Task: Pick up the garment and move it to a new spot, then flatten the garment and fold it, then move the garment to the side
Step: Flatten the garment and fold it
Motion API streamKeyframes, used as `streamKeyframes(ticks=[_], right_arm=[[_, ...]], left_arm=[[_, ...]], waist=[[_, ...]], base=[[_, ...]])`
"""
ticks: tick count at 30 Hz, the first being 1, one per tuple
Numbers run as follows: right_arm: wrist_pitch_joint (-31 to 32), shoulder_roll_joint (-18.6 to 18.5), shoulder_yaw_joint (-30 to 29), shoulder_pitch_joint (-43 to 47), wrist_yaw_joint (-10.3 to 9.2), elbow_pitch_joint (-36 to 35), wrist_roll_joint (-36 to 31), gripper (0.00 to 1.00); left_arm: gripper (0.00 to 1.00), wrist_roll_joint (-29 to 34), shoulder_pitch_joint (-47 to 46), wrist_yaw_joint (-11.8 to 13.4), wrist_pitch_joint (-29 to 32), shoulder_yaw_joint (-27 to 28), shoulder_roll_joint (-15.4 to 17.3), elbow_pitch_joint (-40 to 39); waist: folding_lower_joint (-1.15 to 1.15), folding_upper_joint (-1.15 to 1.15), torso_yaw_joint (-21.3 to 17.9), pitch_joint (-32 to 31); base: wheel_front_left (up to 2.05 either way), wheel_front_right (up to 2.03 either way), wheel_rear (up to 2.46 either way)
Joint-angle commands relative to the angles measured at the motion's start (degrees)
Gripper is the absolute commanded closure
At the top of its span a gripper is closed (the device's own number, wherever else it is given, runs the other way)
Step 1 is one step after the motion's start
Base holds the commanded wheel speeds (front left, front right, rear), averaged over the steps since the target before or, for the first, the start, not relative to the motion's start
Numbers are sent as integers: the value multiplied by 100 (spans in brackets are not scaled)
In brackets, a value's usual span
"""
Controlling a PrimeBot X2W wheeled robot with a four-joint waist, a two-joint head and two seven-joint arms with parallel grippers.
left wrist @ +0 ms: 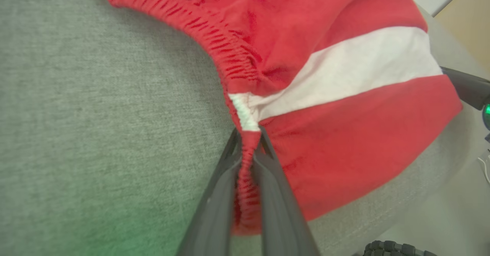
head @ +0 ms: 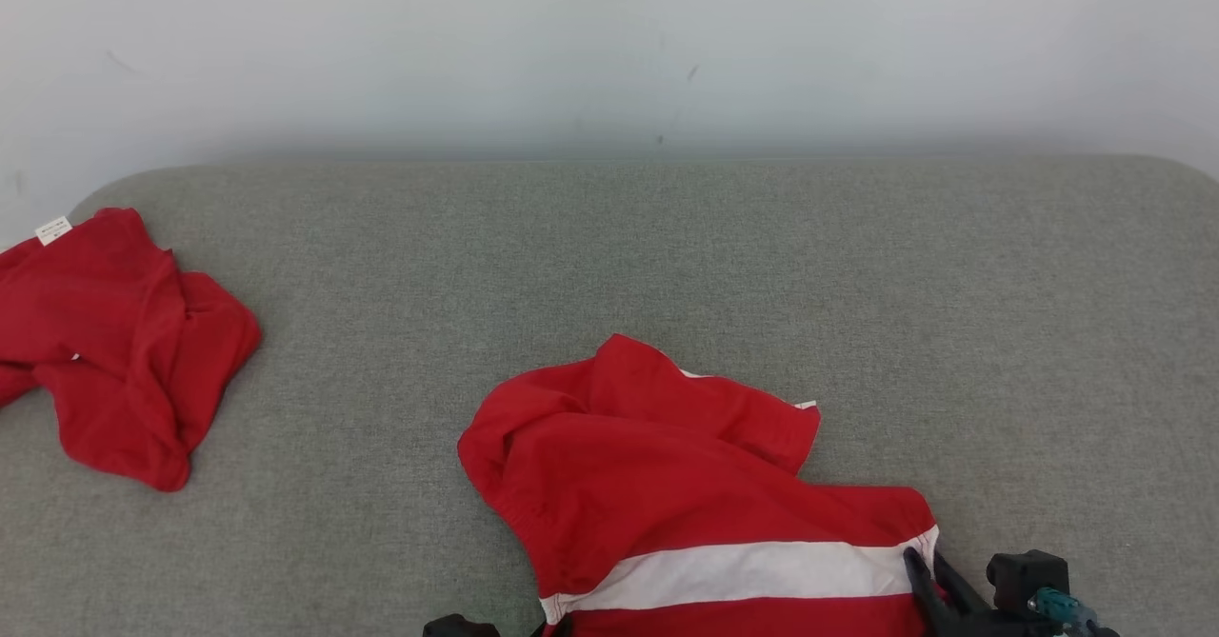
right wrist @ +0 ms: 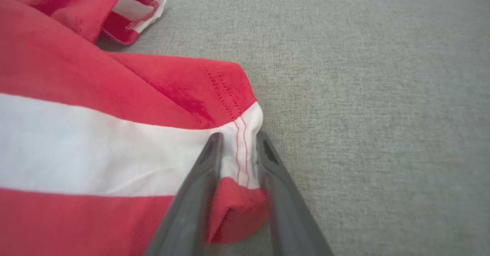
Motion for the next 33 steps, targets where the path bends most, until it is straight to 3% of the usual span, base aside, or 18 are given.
streamKeyframes(ticks=[1,8,22,27,33], right_arm=[[65,80,109,93,8,168,49,100],[-59,-42,168,158,8,-64,203,100],[-77,-135,-371,331,7,-2183,213,100],[-77,-94,-329,-131,8,-2332,658,100],[101,-197,-152,-1466,8,-2201,1186,100]], left_arm=[[100,-82,-69,10,-45,-39,9,43],[100,-119,0,10,-312,-48,80,-42],[100,31,-195,166,-352,355,389,-1421],[100,36,-793,111,-38,372,529,-1715],[100,-192,-2248,7,650,187,742,-1852]], waist=[[0,0,2,-25],[0,0,34,-141],[0,0,-43,-256],[0,0,-73,-154],[0,0,-96,312]], base=[[0,0,0],[0,0,0],[0,0,0],[0,0,0],[0,0,0]])
